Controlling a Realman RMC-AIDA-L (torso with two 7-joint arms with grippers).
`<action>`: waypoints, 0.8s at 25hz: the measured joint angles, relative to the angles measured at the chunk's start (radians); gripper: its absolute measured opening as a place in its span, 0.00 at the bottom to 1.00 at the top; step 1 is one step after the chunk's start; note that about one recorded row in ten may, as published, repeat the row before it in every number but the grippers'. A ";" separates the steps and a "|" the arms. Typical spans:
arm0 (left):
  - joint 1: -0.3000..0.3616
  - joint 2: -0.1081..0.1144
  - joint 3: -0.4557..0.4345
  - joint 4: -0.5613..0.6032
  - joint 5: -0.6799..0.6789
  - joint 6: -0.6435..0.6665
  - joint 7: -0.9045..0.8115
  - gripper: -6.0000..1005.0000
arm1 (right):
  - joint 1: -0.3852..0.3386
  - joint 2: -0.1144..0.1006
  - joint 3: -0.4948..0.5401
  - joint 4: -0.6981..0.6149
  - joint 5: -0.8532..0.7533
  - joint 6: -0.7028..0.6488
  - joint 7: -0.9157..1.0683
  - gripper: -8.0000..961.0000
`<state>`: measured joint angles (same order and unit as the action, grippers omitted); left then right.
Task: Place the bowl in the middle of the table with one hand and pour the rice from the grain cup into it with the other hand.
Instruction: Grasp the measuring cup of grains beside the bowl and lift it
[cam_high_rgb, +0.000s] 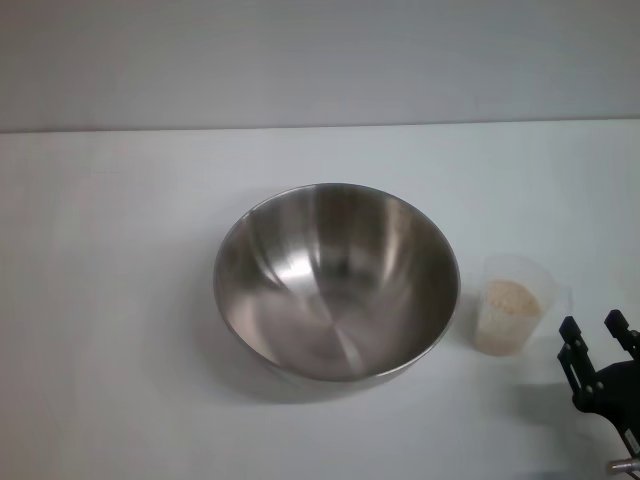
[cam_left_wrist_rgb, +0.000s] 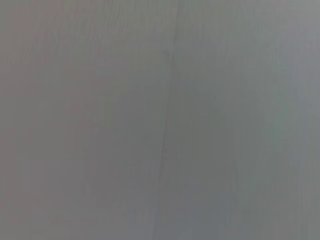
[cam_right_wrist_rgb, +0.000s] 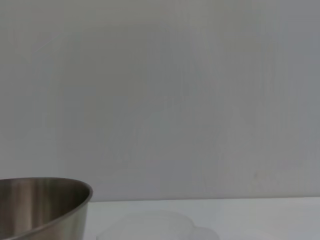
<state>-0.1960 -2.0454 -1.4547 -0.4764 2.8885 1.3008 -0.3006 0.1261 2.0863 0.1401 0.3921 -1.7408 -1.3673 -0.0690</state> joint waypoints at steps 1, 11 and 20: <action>0.000 0.000 0.000 0.000 0.000 0.000 0.000 0.62 | 0.000 0.000 0.000 0.000 0.000 0.000 0.000 0.54; 0.003 -0.002 -0.001 -0.001 0.000 0.004 0.000 0.62 | 0.013 -0.001 0.004 -0.015 0.001 0.006 0.002 0.54; 0.000 -0.006 -0.001 -0.001 0.000 0.009 0.000 0.62 | 0.036 -0.002 0.004 -0.032 0.001 0.028 0.008 0.54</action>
<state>-0.1962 -2.0518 -1.4558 -0.4771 2.8885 1.3094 -0.3006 0.1617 2.0847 0.1443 0.3603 -1.7394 -1.3397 -0.0607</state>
